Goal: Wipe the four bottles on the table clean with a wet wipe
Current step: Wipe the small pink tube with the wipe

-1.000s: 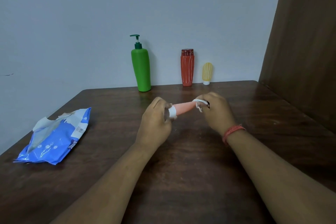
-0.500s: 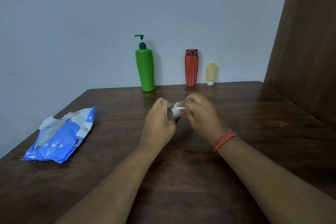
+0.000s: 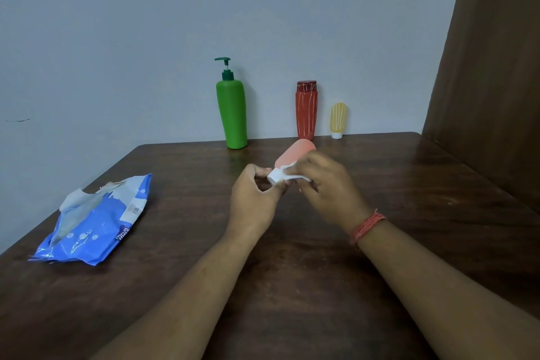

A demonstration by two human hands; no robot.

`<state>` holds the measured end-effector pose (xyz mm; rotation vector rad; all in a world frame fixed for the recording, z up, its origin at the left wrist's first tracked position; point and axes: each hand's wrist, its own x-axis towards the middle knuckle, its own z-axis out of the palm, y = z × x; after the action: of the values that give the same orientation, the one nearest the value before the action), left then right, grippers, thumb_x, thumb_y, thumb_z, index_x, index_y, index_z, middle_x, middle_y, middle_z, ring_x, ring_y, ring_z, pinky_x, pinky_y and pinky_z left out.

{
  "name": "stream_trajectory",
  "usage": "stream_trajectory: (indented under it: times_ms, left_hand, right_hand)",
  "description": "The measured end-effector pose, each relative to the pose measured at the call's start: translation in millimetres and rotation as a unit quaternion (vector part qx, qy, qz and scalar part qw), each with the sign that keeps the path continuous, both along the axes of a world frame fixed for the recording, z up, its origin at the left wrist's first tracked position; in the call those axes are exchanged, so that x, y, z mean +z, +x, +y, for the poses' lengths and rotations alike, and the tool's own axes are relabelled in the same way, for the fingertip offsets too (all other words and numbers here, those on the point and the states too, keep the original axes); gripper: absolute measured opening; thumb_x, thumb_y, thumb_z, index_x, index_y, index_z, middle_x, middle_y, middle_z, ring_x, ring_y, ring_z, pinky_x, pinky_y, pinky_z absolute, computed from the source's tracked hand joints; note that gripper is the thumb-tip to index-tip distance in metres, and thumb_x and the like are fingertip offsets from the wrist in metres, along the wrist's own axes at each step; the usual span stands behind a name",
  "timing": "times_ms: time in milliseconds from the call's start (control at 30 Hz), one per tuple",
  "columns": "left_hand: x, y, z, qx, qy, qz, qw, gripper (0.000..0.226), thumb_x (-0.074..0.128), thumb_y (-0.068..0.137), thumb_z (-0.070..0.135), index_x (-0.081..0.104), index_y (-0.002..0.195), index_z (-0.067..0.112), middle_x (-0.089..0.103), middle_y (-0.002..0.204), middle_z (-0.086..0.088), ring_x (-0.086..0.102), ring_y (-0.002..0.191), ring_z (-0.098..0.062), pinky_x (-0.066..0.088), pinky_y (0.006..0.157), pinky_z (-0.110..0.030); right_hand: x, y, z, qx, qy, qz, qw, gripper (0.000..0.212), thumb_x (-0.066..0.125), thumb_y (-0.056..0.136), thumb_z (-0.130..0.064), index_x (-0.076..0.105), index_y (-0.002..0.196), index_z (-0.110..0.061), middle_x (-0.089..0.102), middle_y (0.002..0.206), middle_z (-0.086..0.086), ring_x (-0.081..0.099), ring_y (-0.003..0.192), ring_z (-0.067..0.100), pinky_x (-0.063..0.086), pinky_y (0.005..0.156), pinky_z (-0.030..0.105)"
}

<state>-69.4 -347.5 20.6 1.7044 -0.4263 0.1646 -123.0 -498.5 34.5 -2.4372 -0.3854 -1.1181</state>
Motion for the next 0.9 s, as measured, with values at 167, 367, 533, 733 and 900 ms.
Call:
stream_trajectory:
  times_ms: [167,367,533,733,900]
  left_hand:
    - [-1,-2,1,-0.011,0.042,-0.029,0.999,0.027,0.084,0.081,0.027,0.059,0.088,0.018,0.07,0.085,-0.002,0.065,0.077,-0.015,0.051,0.066,-0.028]
    - [2,1,1,0.009,0.053,-0.06,0.997,0.029,0.085,0.078,0.027,0.058,0.087,0.022,0.068,0.087,0.0,0.064,0.078,-0.014,0.051,0.064,-0.024]
    - [-2,4,2,-0.036,-0.075,0.053,0.995,0.024,0.084,0.079,0.013,0.062,0.088,0.014,0.072,0.093,-0.013,0.067,0.084,-0.021,0.057,0.082,-0.043]
    - [0,-4,-3,-0.121,-0.302,0.178,0.929,0.03,0.079,0.072,0.011,0.057,0.091,0.003,0.068,0.097,-0.022,0.071,0.09,-0.03,0.054,0.099,-0.051]
    - [6,-4,-3,-0.131,-0.365,0.205,0.899,0.015,0.068,0.087,0.012,0.055,0.088,0.005,0.067,0.103,-0.027,0.073,0.086,-0.029,0.059,0.092,-0.045]
  right_hand:
    - [2,2,0,0.005,0.002,-0.008,1.0,0.024,0.067,0.083,0.001,0.075,0.102,-0.01,0.06,0.09,0.002,0.058,0.085,0.018,0.047,0.073,0.024]
    - [0,3,0,-0.006,-0.05,-0.008,0.999,0.026,0.062,0.086,-0.002,0.075,0.108,-0.01,0.061,0.091,0.004,0.059,0.086,0.02,0.047,0.076,0.023]
    - [1,1,2,0.004,-0.036,-0.02,0.999,0.026,0.062,0.085,-0.001,0.075,0.106,-0.01,0.061,0.092,0.002,0.059,0.087,0.017,0.046,0.079,0.019]
    - [3,2,8,0.008,-0.003,-0.05,0.999,0.023,0.065,0.084,-0.002,0.074,0.104,-0.01,0.061,0.092,0.003,0.059,0.088,0.017,0.048,0.078,0.025]
    - [-2,6,7,0.016,-0.045,-0.043,0.998,0.022,0.065,0.084,0.0,0.074,0.103,-0.007,0.062,0.095,0.006,0.06,0.091,0.021,0.051,0.078,0.034]
